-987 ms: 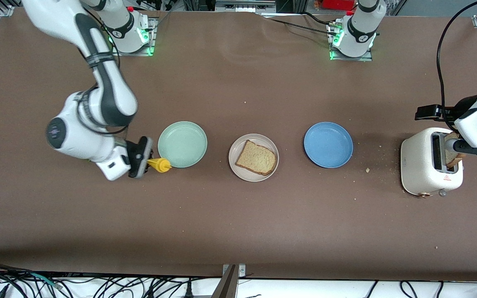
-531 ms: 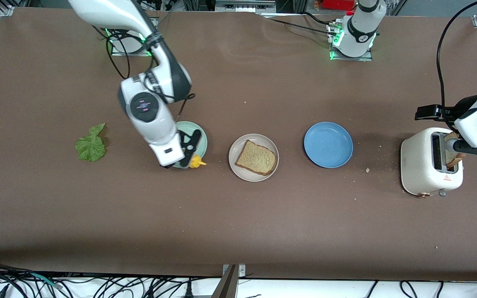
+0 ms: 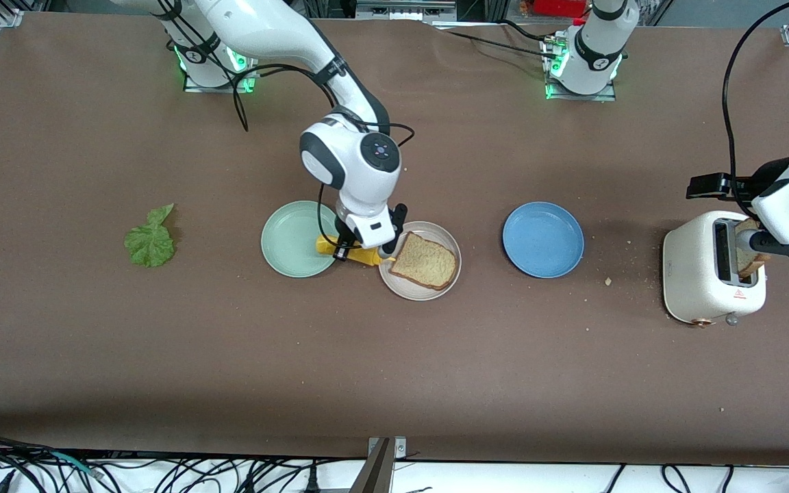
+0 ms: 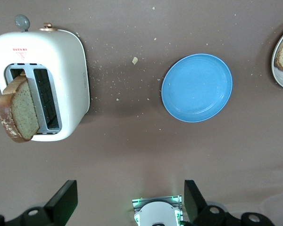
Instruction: Make sandwich in beige plate with both arms
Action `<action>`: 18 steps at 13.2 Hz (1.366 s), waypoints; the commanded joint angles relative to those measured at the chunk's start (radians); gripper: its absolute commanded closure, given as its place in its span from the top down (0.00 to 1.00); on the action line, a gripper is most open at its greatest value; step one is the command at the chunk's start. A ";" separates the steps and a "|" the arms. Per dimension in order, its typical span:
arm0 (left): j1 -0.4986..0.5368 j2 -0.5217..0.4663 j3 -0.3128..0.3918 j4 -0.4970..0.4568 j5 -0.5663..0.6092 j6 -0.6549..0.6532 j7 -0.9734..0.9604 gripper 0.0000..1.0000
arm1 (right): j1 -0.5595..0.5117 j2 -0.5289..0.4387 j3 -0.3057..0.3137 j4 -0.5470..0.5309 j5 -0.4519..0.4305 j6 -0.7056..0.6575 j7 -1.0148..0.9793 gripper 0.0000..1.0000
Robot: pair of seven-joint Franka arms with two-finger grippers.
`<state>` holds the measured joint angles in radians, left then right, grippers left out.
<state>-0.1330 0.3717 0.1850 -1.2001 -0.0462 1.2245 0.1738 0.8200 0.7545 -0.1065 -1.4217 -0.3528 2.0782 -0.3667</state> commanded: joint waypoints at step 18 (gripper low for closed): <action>-0.004 -0.010 -0.002 0.001 0.038 -0.007 0.004 0.99 | -0.175 -0.171 -0.027 0.086 0.131 -0.279 -0.194 0.00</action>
<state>-0.1330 0.3717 0.1850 -1.2002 -0.0461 1.2245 0.1738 0.7462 0.6732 -0.1521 -1.3054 -0.3145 1.8264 -0.4323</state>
